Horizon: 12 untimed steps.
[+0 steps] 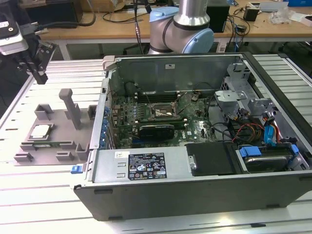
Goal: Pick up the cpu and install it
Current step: 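Reach for the cpu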
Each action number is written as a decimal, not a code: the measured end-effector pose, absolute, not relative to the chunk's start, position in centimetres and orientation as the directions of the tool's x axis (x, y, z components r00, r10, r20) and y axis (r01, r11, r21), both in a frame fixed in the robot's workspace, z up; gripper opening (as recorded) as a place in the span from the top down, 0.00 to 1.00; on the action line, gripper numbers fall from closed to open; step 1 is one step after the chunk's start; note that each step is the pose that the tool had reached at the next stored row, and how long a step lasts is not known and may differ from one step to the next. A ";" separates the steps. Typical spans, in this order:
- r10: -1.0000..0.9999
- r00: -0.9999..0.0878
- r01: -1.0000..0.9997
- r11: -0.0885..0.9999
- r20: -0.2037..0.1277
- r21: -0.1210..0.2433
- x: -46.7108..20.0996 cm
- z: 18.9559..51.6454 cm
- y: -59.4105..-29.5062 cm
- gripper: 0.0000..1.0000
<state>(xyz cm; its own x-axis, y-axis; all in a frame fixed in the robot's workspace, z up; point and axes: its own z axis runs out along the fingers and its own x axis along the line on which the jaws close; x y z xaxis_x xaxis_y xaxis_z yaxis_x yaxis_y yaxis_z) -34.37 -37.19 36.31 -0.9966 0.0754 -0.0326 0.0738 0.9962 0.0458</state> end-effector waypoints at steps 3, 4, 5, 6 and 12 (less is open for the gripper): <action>0.075 -0.997 0.074 0.996 -0.033 0.046 -36.0 35.6 -37.0 0.89; 0.075 -0.997 0.074 0.996 -0.033 0.046 -36.2 35.4 -37.0 0.89; 0.075 -0.997 0.074 0.996 -0.033 0.046 -36.3 35.2 -37.0 0.89; 0.075 -0.997 0.074 0.996 -0.033 0.046 -36.4 35.0 -36.9 0.89; 0.075 -0.997 0.074 0.996 -0.034 0.046 -37.1 33.7 -36.9 0.89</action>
<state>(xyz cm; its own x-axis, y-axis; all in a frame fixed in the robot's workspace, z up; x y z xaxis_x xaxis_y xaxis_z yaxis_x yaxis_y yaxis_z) -37.11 -36.92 33.74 -0.9966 0.0753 -0.0336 0.0737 0.9962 0.0459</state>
